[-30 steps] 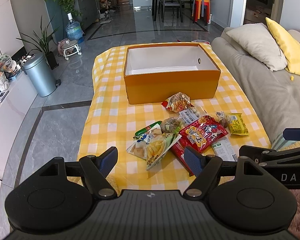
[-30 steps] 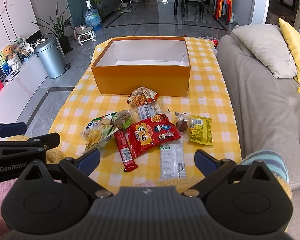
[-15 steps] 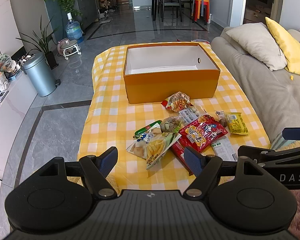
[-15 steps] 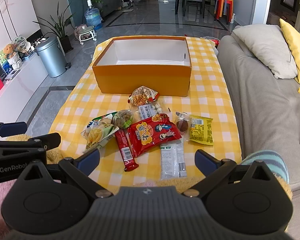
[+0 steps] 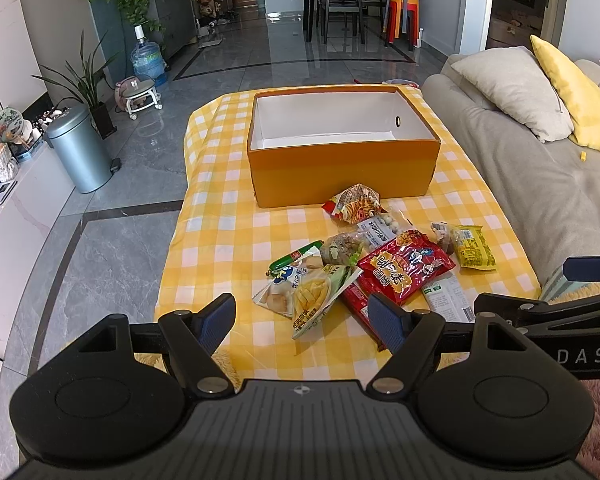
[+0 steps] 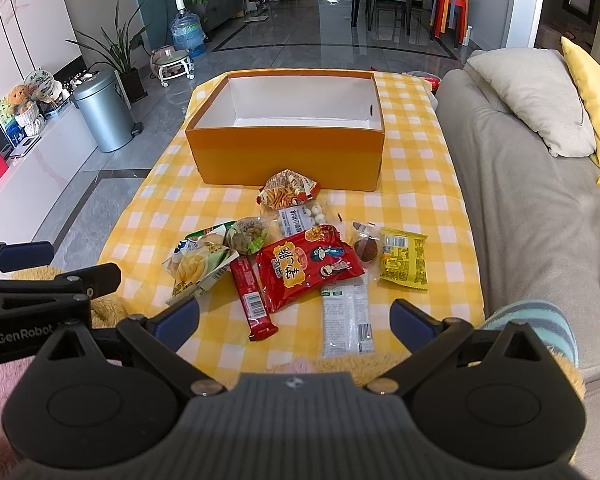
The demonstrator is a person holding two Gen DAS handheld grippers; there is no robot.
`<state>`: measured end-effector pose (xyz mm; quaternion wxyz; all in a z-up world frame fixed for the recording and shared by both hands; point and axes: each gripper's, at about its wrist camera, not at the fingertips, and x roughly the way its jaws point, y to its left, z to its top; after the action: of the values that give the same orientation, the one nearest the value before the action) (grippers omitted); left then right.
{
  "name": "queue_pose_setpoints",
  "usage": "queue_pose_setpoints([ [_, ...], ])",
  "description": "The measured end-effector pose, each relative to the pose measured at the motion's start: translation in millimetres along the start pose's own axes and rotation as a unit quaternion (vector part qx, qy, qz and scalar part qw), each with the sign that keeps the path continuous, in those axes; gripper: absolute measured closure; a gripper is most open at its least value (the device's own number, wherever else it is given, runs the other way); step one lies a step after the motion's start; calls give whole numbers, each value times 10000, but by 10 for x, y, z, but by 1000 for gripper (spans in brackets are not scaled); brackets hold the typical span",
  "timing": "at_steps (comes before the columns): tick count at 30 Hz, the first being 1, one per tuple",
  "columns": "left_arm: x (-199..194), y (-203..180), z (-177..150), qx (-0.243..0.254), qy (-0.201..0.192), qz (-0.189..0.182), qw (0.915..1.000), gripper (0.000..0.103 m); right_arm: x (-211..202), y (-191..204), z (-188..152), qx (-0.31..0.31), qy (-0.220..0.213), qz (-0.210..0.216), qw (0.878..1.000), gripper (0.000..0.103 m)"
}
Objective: Organize snacks
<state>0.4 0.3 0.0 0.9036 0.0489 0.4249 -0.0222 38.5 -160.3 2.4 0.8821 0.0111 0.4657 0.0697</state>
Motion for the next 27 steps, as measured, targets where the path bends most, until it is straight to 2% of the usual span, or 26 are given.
queue_pose_setpoints([
  [27, 53, -11, -95, 4, 49, -17, 10000, 15, 29, -8, 20, 8, 129, 30, 9999, 4],
])
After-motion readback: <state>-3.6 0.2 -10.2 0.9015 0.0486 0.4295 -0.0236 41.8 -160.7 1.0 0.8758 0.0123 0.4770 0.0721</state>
